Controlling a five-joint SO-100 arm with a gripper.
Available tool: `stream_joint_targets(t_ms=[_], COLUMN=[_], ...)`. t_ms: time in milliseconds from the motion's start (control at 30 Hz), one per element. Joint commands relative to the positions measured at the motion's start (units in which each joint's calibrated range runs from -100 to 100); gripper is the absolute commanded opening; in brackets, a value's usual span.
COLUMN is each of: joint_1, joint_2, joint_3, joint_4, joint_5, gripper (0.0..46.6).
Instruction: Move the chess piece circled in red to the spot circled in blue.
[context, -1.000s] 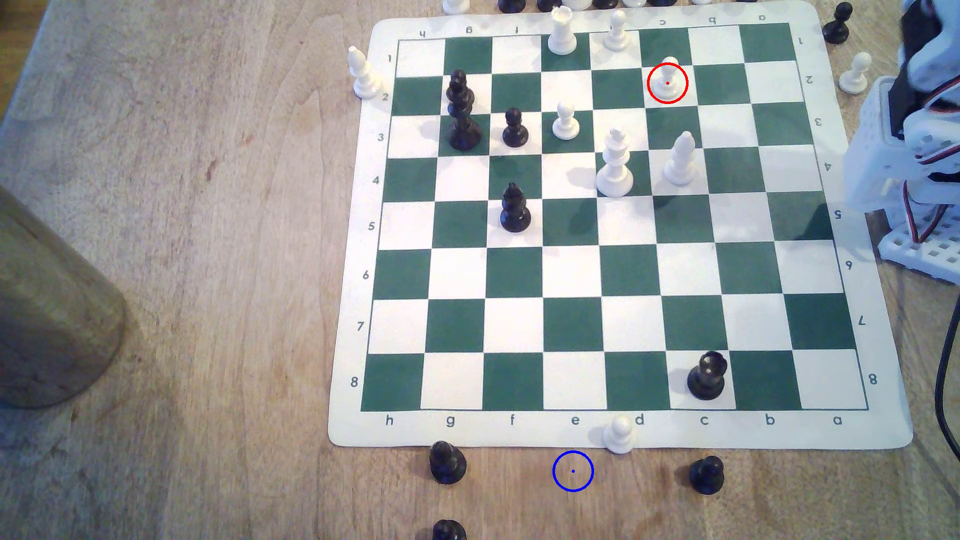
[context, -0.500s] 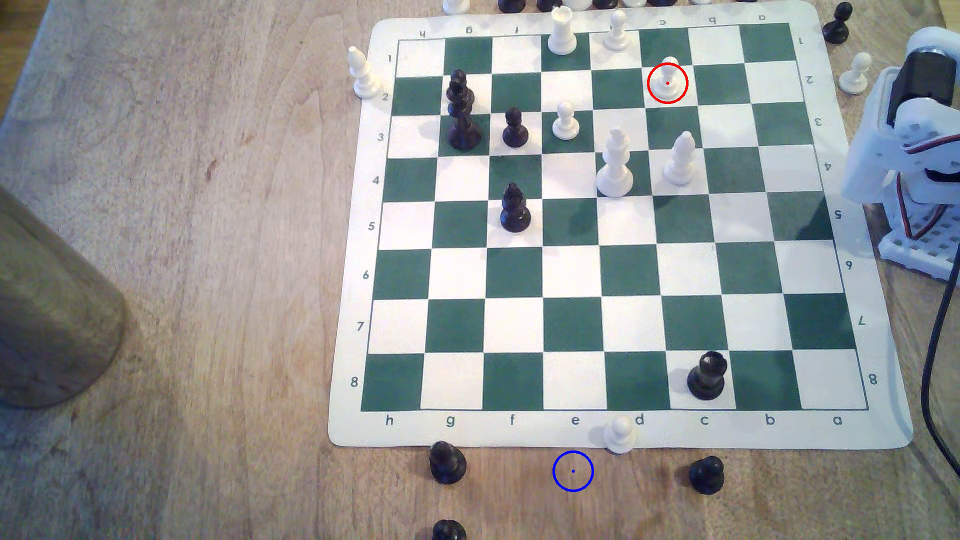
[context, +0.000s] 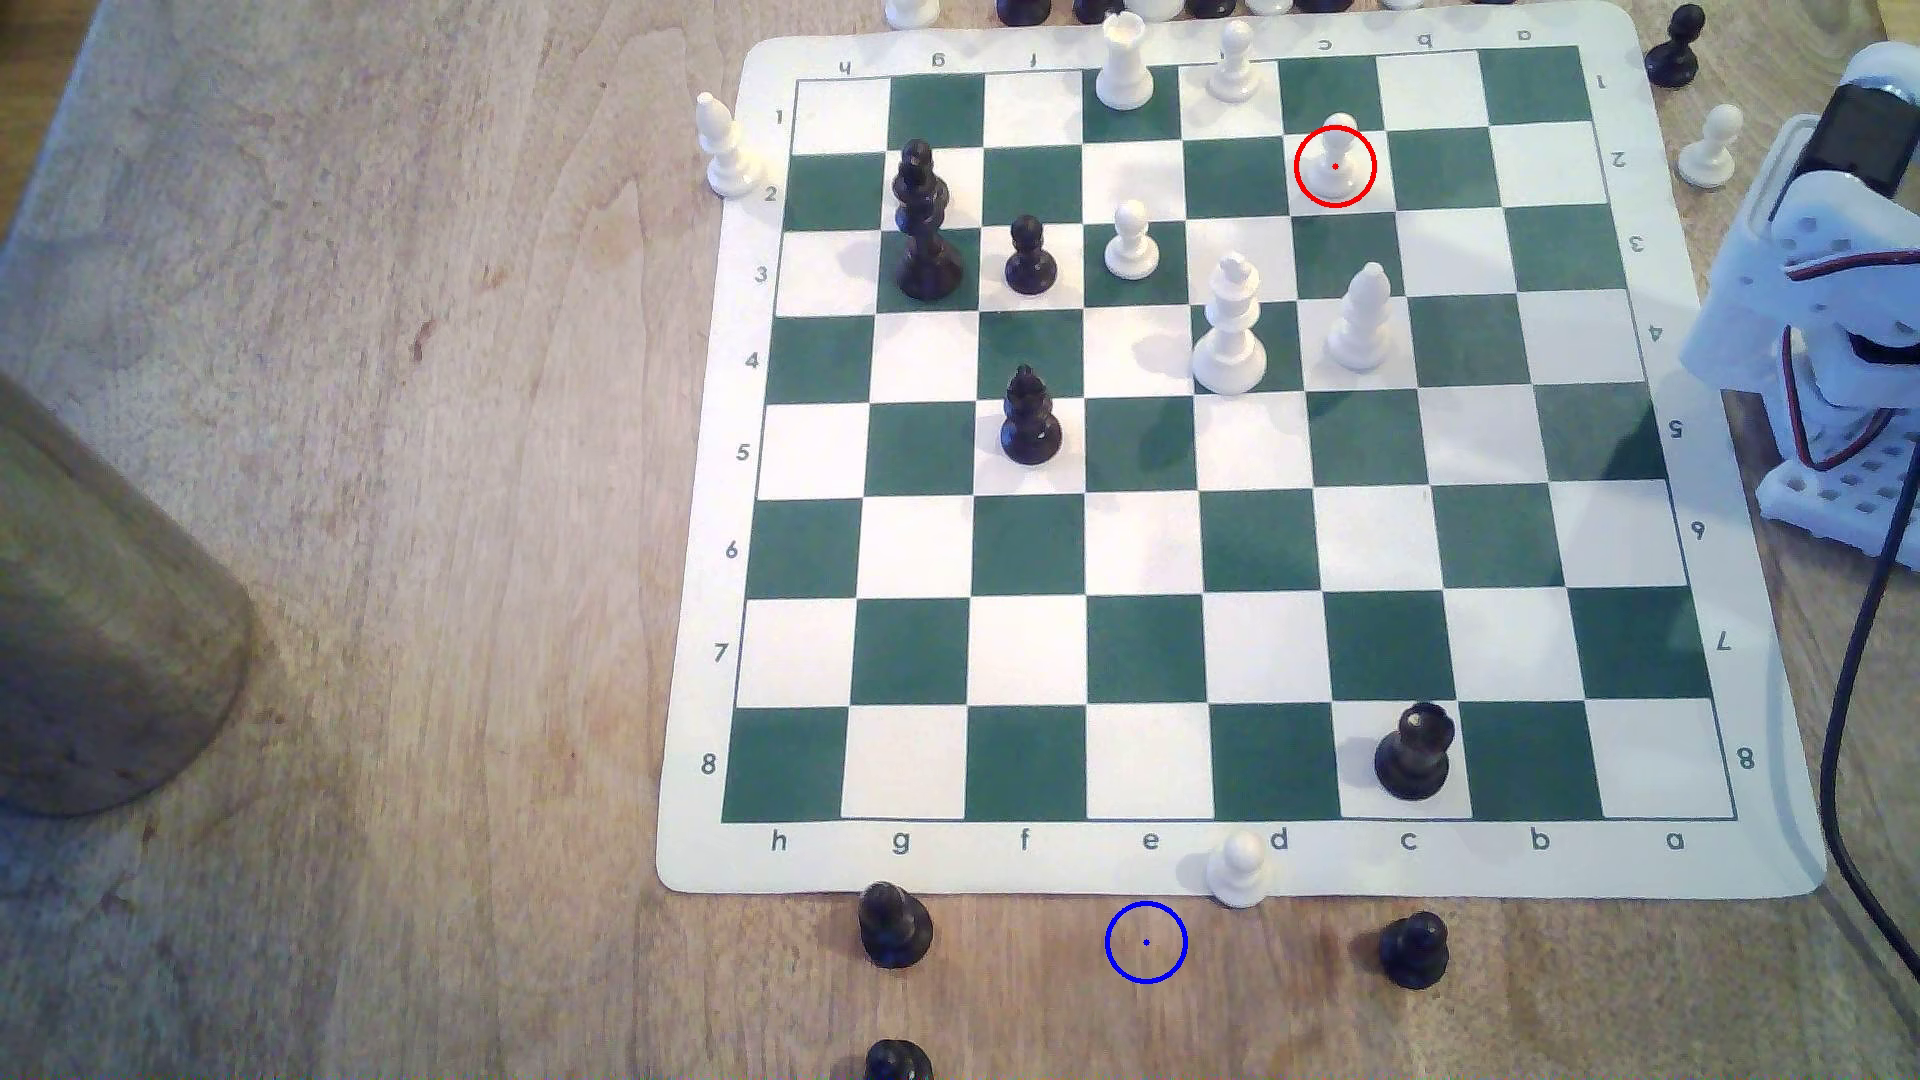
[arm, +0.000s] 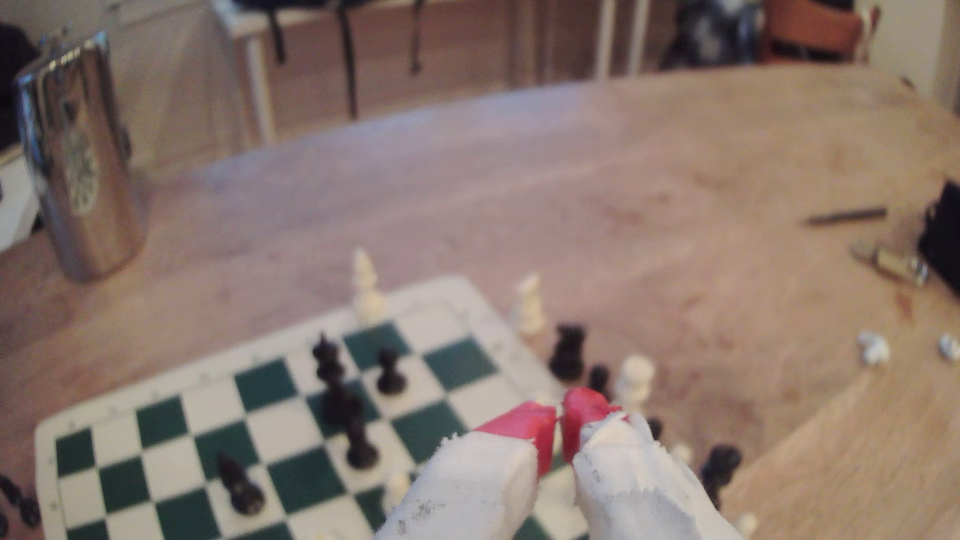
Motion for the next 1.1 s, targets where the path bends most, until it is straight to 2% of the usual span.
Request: stream_joint_targets(t_ms=[0,133,233,333,433,667,833,1067], joint_1=[-0.84,-1.15,-0.92,-1.07,0.33,1.12,3.07,3.78], joint_2=[2.09,5.15,10.16,14.57,18.65,27.82,39.02,46.41], joint_3=[3.95,8.21,10.3,10.39,10.57,11.02,10.93,11.57], joint_4=[1.49,1.08,-2.11,-3.67,-5.71,-9.15,-13.66,-20.78], joint_5=[-3.17,-5.18,-6.45,-7.08,-7.08,-7.42,-6.89,-6.94], gripper=[2.0,6.9,7.9,8.7,12.8,13.6,13.1,14.4])
